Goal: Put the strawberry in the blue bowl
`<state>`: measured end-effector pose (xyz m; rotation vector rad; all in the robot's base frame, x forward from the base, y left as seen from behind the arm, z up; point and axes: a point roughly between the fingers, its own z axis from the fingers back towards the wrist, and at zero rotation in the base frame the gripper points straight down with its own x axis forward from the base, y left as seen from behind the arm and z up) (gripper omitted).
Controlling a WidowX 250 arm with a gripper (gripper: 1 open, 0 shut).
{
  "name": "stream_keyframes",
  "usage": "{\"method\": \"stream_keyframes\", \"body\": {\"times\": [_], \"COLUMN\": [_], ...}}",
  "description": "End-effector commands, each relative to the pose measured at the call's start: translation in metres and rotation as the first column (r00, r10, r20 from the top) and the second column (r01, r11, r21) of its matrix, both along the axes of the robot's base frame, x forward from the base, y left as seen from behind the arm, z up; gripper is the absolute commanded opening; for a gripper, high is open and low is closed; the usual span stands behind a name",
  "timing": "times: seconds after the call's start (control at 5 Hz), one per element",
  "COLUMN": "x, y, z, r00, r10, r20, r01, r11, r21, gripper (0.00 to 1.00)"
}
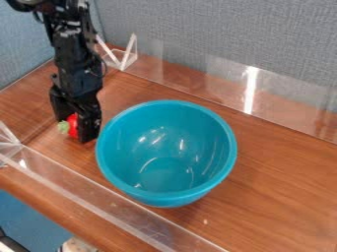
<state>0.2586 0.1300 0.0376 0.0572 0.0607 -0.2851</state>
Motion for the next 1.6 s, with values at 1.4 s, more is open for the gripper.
{"method": "stream_keyframes", "body": {"times": [1.4], "x": [-0.001], "y": [-0.018], "z": [0.062], "r00": [0.976], "r10": [-0.061], "r20": [0.211], "r01": [0.06], "r11": [0.998], "r21": [0.009], "gripper": [0.0]}}
